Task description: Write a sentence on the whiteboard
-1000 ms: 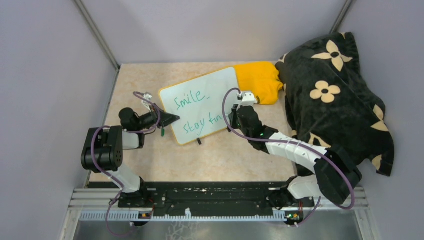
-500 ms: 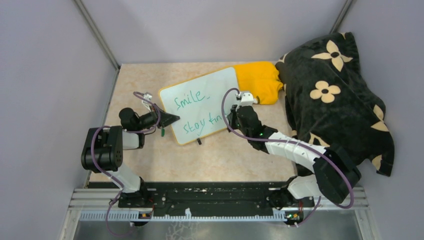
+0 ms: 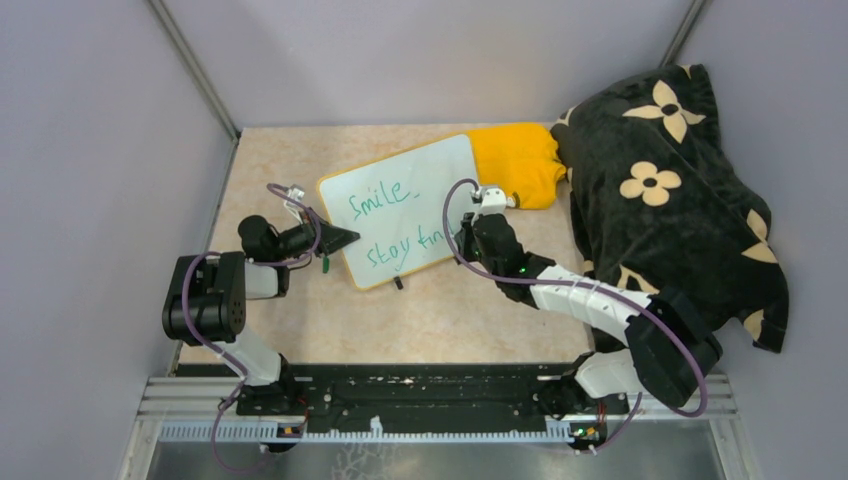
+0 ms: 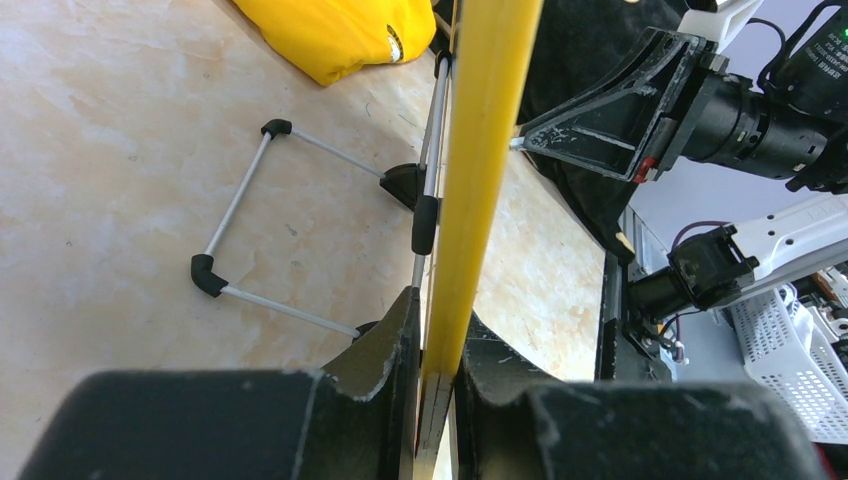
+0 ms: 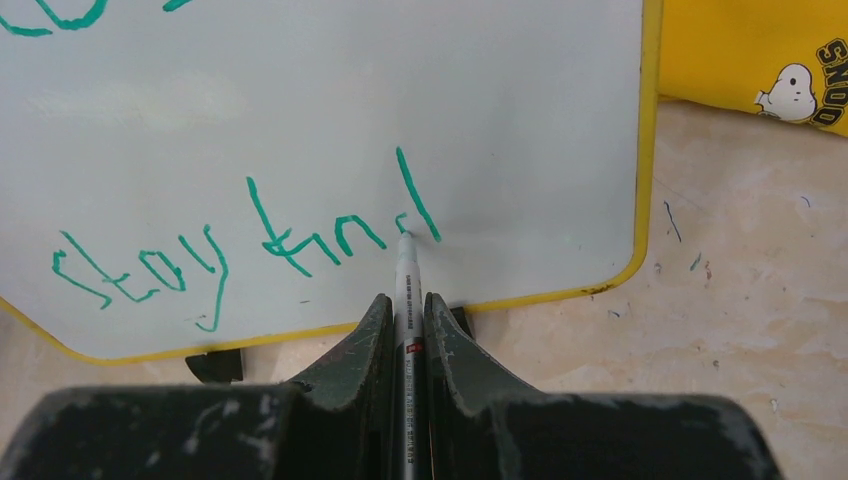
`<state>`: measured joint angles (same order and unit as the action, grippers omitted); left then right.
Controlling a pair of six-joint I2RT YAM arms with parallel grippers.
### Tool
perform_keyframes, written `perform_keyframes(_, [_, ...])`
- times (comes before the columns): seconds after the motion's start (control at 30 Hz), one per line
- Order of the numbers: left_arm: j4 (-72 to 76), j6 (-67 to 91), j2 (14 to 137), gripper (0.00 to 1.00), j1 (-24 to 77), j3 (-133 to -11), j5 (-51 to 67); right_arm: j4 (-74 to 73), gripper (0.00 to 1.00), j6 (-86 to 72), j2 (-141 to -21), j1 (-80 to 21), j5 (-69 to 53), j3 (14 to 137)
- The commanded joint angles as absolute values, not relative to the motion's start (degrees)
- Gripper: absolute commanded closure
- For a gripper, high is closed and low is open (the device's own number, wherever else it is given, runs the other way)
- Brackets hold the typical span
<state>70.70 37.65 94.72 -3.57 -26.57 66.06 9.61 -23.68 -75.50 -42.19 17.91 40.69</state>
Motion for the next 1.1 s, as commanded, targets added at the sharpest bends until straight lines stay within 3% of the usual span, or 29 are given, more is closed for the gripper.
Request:
perform_keyframes(0.0, [71.6,36.4,94.5,0.8,-3.3,-27.9,66.9,10.8,1.0,-24.1,-75.2,-42.0,18.1,40.3])
perform_keyframes(1.07, [71.3,36.3,94.4,0.8,-3.2,-27.9,66.9,9.9,1.0,-24.2,-73.5,-40.3,21.7,41.9])
